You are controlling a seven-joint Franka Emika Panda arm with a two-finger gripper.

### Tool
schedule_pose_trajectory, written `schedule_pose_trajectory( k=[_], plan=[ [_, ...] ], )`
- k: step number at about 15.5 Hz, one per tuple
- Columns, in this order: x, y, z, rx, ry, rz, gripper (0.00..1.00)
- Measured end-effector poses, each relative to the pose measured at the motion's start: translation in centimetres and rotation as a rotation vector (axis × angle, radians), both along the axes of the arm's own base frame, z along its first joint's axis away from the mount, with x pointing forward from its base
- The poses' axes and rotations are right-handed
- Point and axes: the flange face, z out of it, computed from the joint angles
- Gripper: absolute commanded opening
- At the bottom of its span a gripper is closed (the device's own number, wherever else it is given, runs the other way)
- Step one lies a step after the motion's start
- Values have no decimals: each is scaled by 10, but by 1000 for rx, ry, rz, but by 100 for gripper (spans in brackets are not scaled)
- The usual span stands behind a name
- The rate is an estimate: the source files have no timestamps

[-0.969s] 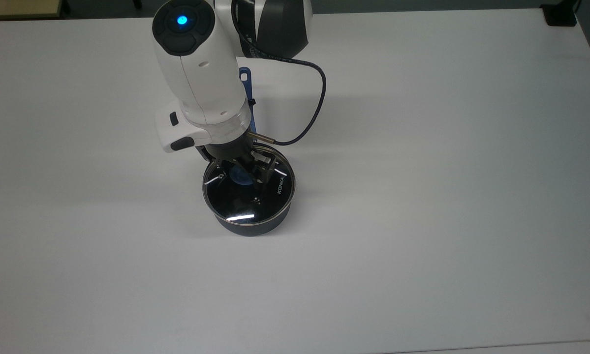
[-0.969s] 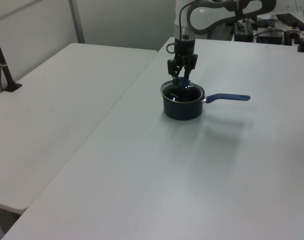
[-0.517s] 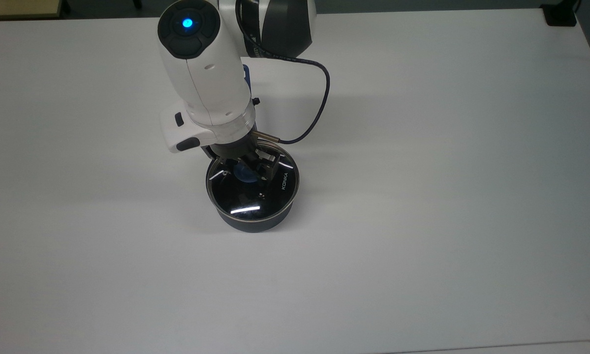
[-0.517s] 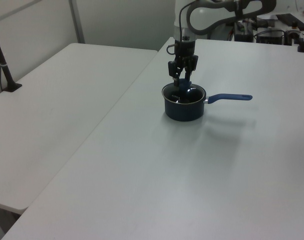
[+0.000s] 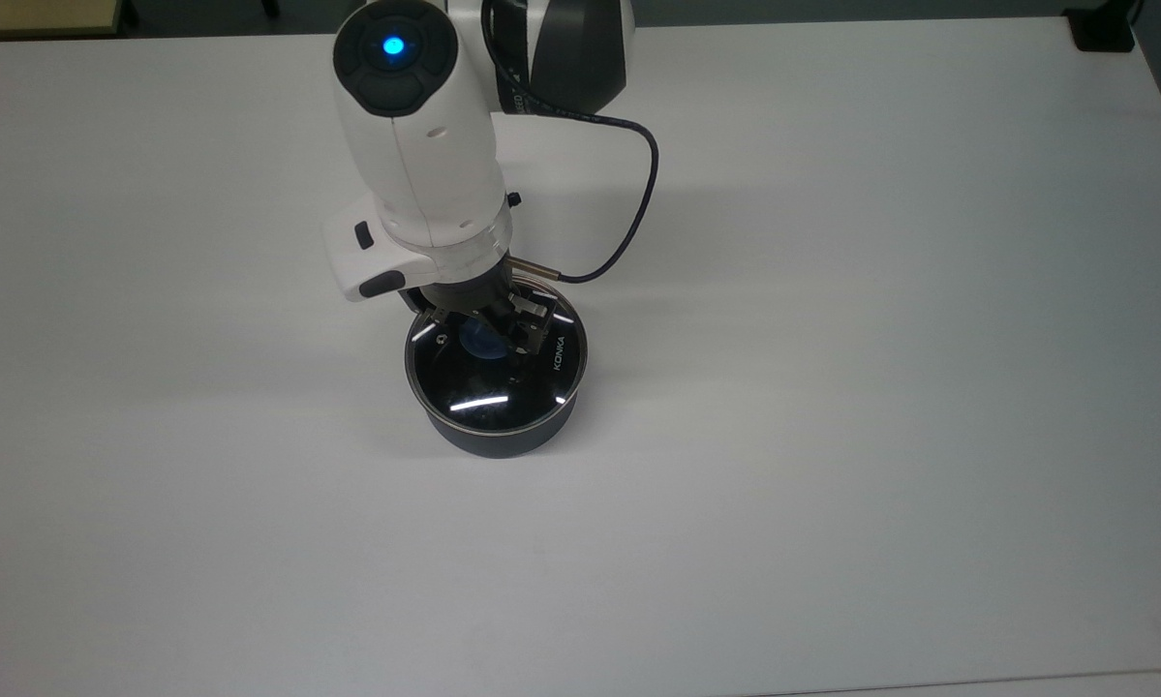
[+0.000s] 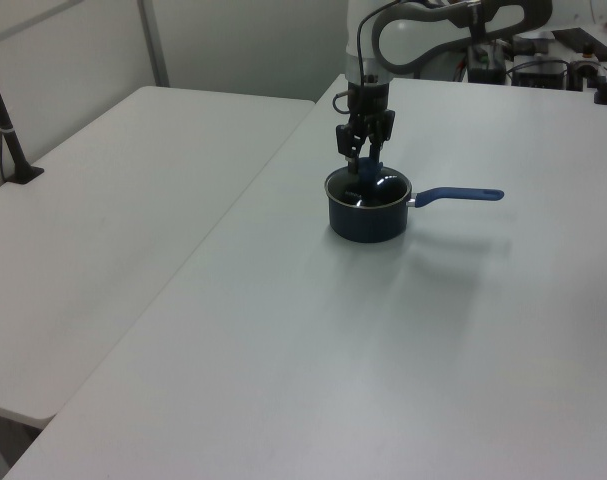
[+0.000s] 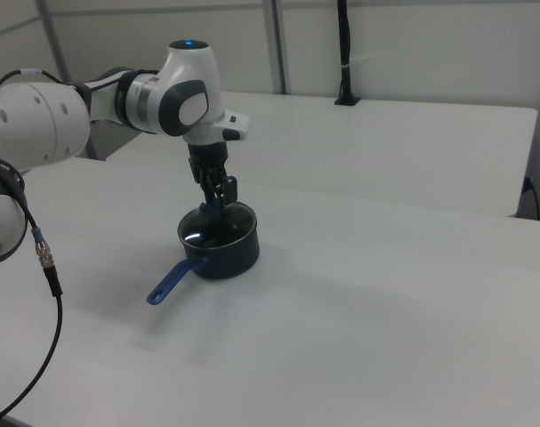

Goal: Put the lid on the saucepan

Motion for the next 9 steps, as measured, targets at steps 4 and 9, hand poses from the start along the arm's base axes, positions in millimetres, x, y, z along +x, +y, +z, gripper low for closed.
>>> schedule_pose_trajectory(
  k=[4, 9],
  plan=[
    [-1, 0, -1, -28, 6, 12, 74],
    [-1, -1, -13, -47, 31, 18, 100]
  ],
)
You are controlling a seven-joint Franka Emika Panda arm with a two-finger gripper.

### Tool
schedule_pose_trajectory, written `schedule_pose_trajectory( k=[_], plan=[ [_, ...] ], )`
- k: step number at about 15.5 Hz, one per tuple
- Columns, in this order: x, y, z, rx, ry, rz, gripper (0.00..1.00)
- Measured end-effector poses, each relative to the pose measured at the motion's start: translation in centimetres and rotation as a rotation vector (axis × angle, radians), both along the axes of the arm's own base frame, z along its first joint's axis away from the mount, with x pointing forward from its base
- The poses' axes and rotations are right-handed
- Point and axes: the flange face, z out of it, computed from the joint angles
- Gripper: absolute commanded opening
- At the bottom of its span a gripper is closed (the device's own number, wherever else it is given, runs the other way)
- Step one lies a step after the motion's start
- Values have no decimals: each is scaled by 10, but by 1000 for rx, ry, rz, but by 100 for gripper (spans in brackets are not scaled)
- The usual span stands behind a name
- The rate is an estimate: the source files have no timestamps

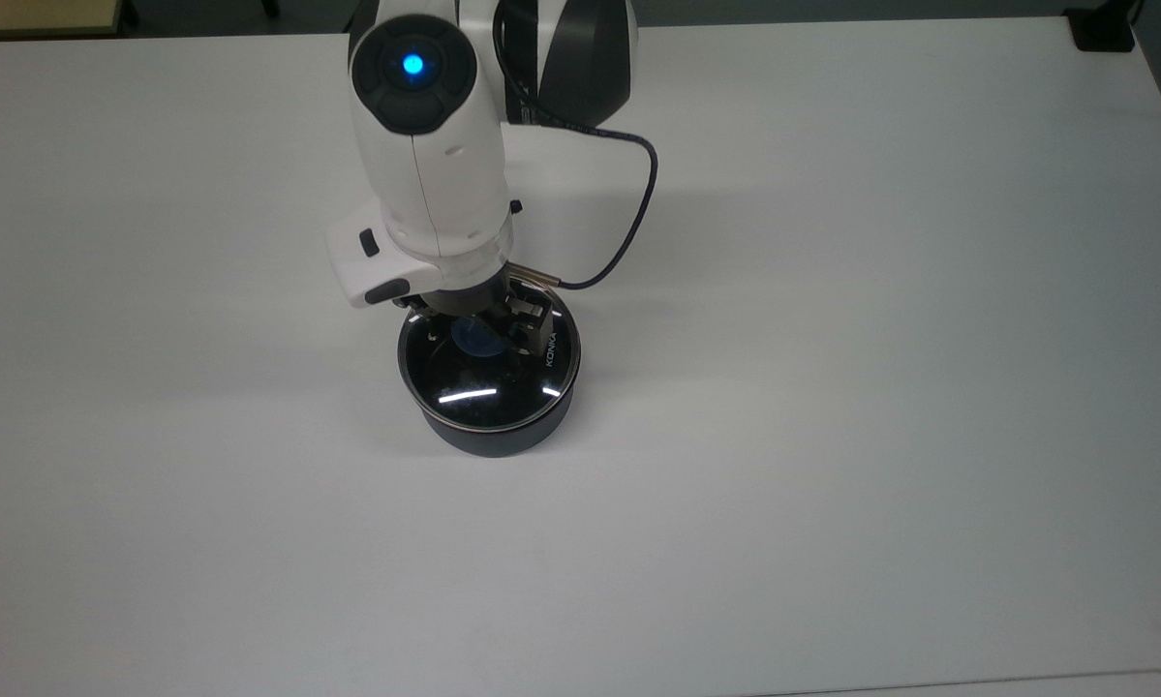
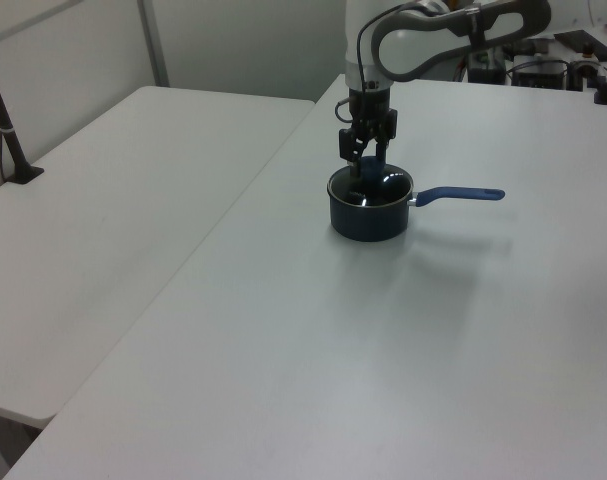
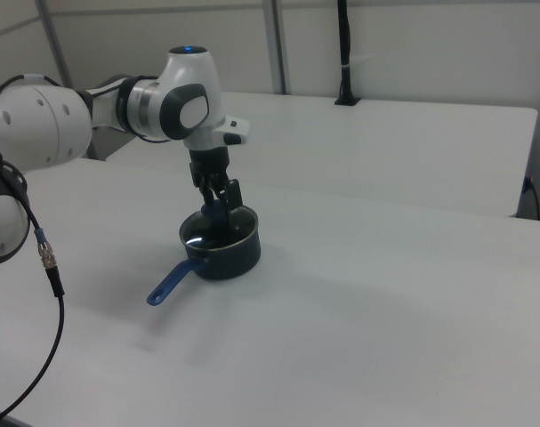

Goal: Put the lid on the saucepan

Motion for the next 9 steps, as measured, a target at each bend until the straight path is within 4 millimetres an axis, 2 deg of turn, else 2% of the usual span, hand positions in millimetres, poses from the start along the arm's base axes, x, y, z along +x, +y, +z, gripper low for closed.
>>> schedule_pose_trajectory(
  k=[2, 5, 7, 9],
  plan=[
    [0, 0, -4, -1, 8, 0, 100],
    [-4, 0, 2, 0, 40, 12, 100],
    [-11, 7, 17, 9, 64, 53, 100],
    [-21, 19, 41, 22, 71, 95, 100]
  ],
)
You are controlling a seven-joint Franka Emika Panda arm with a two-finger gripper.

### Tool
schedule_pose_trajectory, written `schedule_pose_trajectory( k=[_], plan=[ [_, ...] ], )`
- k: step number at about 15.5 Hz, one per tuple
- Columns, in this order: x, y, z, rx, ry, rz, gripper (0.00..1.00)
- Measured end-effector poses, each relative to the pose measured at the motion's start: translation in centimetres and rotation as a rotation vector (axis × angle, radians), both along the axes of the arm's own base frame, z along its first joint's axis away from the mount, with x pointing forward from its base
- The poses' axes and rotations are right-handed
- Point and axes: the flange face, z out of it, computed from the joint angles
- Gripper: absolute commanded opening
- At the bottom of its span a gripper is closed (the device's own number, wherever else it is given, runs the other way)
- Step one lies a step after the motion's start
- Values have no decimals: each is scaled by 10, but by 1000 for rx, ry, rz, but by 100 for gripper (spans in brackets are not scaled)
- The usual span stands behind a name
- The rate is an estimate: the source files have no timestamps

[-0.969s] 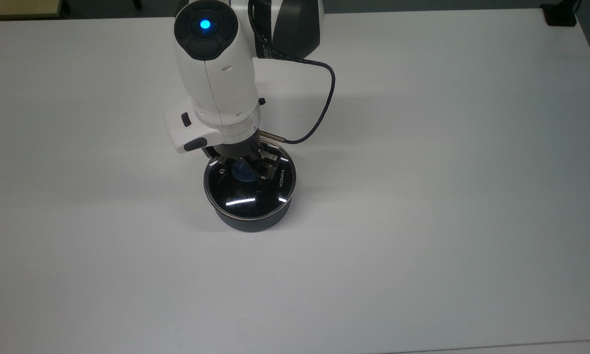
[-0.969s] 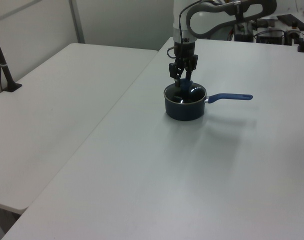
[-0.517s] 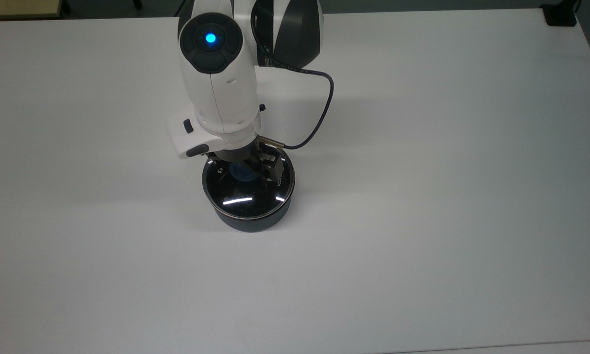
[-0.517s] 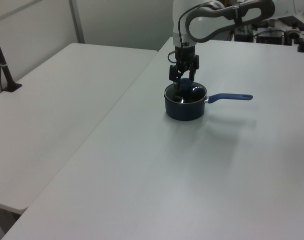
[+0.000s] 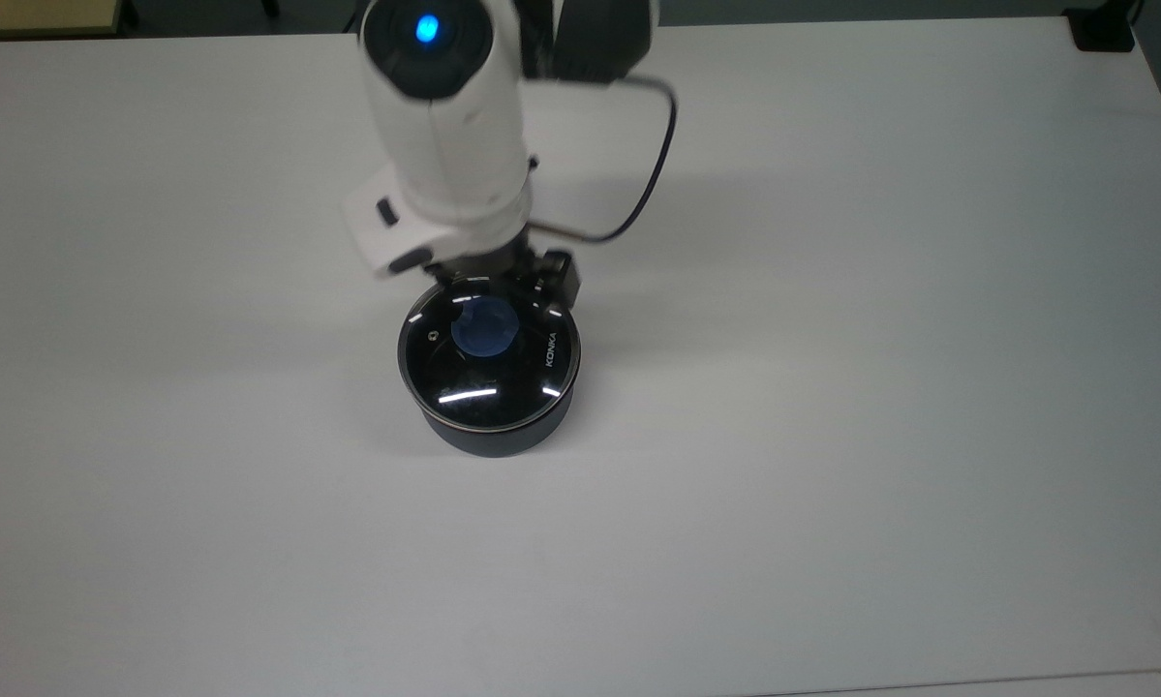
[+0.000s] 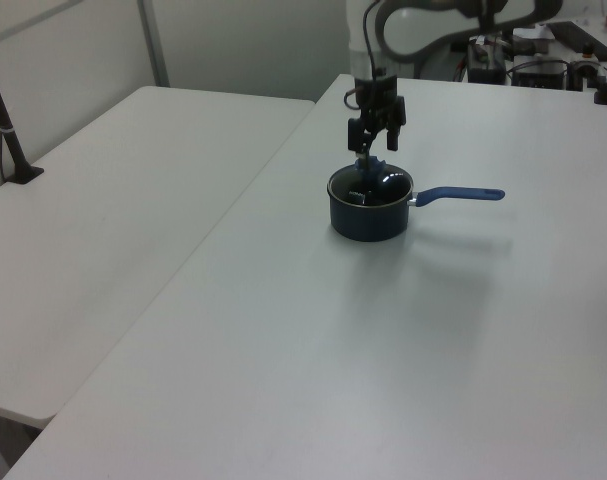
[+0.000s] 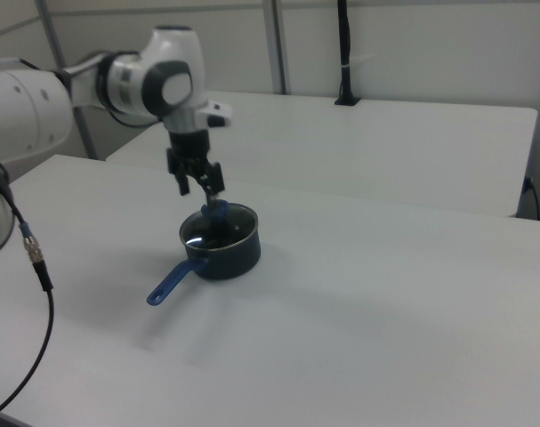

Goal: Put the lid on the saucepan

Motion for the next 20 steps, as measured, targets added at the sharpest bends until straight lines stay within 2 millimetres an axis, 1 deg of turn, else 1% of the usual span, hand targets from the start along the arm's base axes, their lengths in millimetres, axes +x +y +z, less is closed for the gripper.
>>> schedule_pose_trajectory(
  k=[1, 2, 4, 6, 10, 12, 14, 16, 18, 20],
  plan=[
    [-6, 4, 12, 4, 4, 19, 100],
    [-16, 8, 30, 0, 4, 45, 100],
    [-31, 8, 47, -32, 0, 75, 100],
    [-55, 9, 67, -49, -9, 95, 100],
    [-100, 2, 100, -42, -28, 118, 100],
    [-121, -5, 115, -37, -40, 121, 100],
    [-128, -8, 116, -36, -38, 120, 100],
    [-129, -12, 113, -36, -30, 113, 100],
    [-128, -25, 112, -37, -29, 90, 100],
    [-128, -31, 112, -37, -29, 79, 100]
  ],
)
